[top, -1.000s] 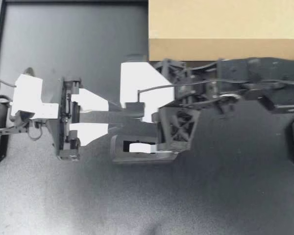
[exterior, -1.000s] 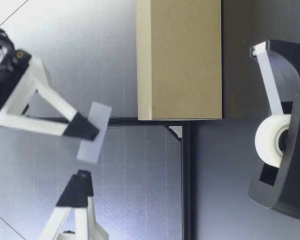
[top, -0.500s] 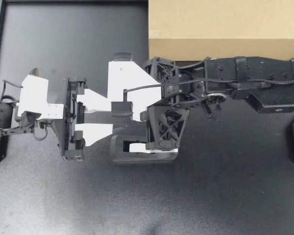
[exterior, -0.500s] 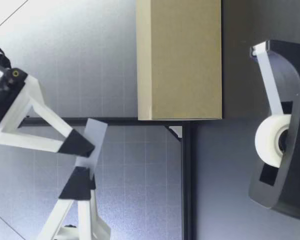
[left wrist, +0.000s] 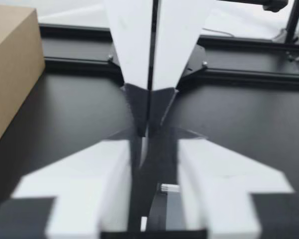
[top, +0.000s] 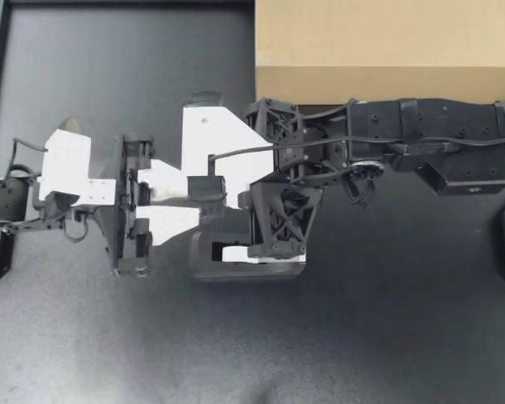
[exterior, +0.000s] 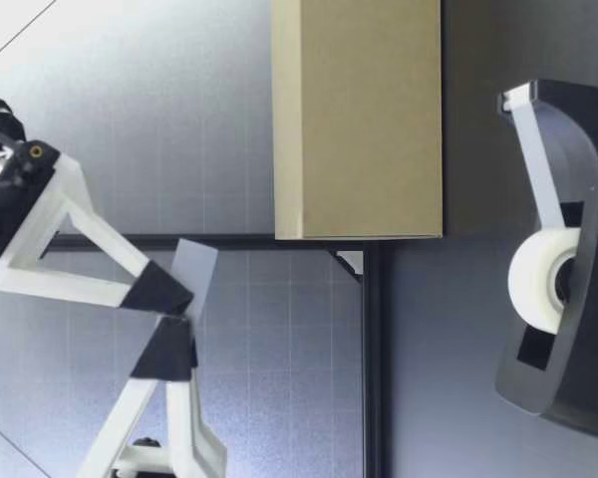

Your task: Cut a small piece of tape from the tape dispenser then place it on the cardboard box's edge.

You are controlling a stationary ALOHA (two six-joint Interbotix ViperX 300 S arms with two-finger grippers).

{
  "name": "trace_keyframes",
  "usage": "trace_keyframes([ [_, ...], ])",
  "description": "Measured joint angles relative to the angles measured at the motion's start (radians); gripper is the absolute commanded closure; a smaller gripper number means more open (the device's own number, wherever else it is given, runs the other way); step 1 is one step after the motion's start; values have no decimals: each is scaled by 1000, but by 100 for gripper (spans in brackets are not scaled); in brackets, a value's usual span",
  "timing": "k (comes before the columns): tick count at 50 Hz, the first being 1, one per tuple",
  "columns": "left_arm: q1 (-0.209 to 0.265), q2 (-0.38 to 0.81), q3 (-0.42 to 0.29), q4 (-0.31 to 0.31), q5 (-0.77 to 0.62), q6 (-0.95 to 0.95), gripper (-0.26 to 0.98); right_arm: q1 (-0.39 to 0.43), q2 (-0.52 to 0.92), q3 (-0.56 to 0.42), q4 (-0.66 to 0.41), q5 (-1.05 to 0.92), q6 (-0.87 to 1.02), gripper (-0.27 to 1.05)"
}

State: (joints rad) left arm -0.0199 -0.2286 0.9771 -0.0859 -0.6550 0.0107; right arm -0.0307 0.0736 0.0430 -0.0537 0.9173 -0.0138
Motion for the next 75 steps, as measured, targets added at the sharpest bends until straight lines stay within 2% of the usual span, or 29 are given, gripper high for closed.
trace_keyframes([
  [8,0,0,2,-2,0,-6,82,6,-2,0,0,2,0,89],
  [23,0,0,0,-3,0,-8,83,6,0,0,0,5,5,83],
  [27,0,0,0,-2,0,-8,83,6,0,-2,0,6,5,76],
  [40,0,0,0,-3,0,-8,83,8,3,0,0,6,9,37],
  [50,-2,0,2,-2,0,-9,83,0,2,11,-14,6,34,37],
  [63,-2,18,0,-3,0,-12,83,-25,-64,100,-75,-25,83,37],
  [69,12,51,-21,-55,-12,-15,83,-35,-140,167,-120,-72,124,37],
  [72,37,72,-35,-123,-32,-20,83,-43,-178,206,-147,-109,146,38],
  [75,61,103,-57,-225,-64,-20,83,-54,-224,258,-184,-167,173,38],
])
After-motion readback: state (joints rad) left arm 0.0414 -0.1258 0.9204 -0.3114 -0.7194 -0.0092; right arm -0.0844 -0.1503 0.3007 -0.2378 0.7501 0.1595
